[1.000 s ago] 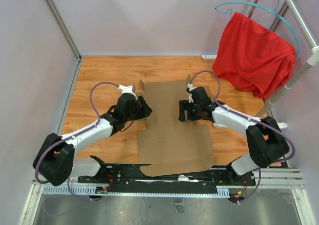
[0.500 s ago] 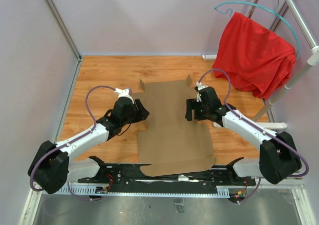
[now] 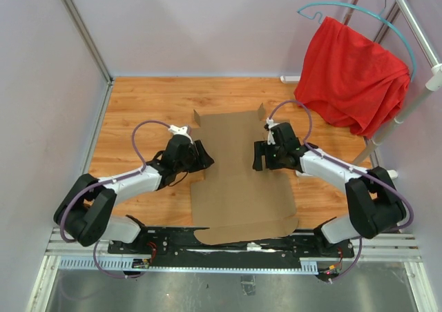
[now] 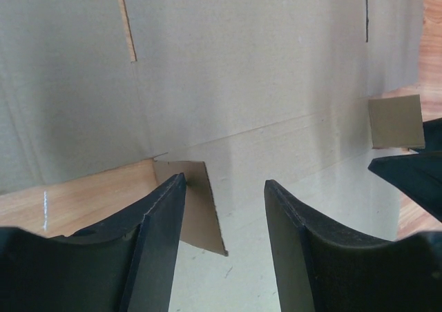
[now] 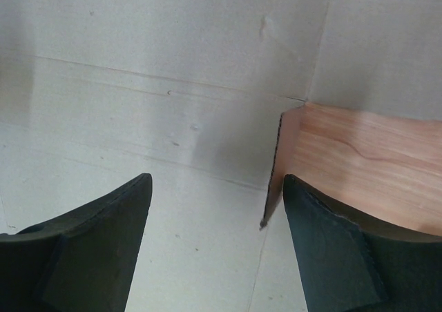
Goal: Fold the paper box
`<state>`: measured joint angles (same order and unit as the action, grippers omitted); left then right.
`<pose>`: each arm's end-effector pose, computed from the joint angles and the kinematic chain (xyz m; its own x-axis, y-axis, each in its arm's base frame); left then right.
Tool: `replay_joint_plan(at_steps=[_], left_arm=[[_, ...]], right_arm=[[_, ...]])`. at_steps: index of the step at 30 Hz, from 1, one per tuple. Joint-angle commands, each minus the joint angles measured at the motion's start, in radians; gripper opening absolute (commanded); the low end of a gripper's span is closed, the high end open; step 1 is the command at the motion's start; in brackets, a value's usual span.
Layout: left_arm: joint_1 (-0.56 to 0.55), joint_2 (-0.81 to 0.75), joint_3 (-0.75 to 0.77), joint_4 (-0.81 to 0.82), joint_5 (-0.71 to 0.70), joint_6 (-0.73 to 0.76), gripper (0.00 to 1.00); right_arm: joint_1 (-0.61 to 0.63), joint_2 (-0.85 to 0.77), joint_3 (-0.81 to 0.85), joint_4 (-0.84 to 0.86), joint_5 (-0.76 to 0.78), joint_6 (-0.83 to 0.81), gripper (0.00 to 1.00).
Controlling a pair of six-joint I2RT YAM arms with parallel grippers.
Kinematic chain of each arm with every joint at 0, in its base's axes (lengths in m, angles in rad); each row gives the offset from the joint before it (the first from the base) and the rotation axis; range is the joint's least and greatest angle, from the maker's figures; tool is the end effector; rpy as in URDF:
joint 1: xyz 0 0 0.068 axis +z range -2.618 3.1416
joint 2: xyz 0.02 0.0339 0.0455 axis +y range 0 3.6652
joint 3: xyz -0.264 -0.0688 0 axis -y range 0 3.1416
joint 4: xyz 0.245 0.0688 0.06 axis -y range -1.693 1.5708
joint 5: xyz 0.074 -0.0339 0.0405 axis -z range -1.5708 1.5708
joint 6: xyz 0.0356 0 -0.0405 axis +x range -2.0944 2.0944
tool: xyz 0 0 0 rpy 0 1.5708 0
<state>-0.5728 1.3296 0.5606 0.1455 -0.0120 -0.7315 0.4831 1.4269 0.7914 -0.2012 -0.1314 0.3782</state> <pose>0.2218 -0.1426 0.1786 -0.7217 -0.3294 -0.6088 0.0694 0.8407 -0.5371 0.2530 0.1380 0.1965 -0.8098 -0.0114 -0.5867 -0.2574 0.9053 0.3378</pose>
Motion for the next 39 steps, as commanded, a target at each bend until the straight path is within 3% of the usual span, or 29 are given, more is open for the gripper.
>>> replay_joint_plan(at_steps=[1, 19, 26, 32, 39], left_arm=[[-0.006, 0.059, 0.031, 0.093, 0.049, -0.014, 0.55], [-0.006, 0.3, 0.039, 0.188, 0.105, -0.031, 0.54], [-0.006, 0.154, 0.056, 0.074, 0.019, -0.002, 0.6], [0.003, 0.008, 0.16, -0.106, -0.141, 0.083, 0.67], [0.181, 0.015, 0.273, -0.146, -0.107, 0.149, 0.69]], right_arm=[[-0.016, 0.054, -0.006, 0.053, -0.066, 0.006, 0.77], [-0.002, 0.184, 0.002, 0.125, -0.132, 0.05, 0.75], [-0.001, 0.094, 0.042, 0.04, -0.078, 0.03, 0.75], [-0.012, 0.064, 0.198, -0.118, 0.018, -0.029, 0.78], [-0.117, 0.154, 0.46, -0.266, 0.036, -0.105, 0.79]])
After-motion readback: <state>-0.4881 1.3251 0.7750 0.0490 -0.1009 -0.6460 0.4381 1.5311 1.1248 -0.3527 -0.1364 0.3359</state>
